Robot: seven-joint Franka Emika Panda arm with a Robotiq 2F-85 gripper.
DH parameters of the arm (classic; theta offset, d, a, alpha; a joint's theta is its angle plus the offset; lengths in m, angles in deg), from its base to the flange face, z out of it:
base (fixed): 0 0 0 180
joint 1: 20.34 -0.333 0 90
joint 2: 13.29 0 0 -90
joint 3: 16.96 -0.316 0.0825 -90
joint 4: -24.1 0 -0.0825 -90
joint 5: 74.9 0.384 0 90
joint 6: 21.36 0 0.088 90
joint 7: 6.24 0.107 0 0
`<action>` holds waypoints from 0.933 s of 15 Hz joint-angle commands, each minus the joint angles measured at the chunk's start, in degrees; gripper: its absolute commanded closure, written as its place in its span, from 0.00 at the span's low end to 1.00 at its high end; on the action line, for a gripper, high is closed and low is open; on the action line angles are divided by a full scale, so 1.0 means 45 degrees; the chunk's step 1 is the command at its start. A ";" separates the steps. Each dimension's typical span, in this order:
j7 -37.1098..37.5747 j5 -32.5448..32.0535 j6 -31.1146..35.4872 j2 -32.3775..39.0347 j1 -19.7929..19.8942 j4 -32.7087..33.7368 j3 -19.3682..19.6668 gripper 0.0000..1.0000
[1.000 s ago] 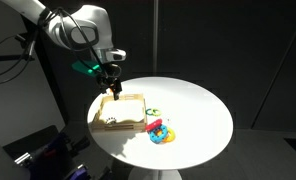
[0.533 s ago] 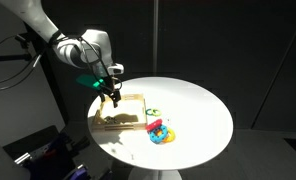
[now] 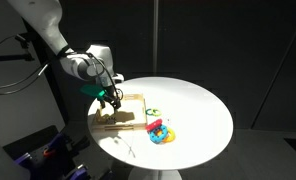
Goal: Pick up the black and white ring and put it on the table
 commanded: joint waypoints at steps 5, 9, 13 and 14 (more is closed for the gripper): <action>0.0149 -0.0539 0.0760 0.1709 -0.0286 0.0844 0.0009 0.00; 0.0312 -0.0947 0.0962 0.2266 -0.0466 0.1081 0.0224 0.00; 0.0428 -0.1324 0.1034 0.2630 -0.0676 0.1266 0.0477 0.00; 0.0457 -0.1368 0.1066 0.2713 -0.0726 0.1299 0.0527 0.00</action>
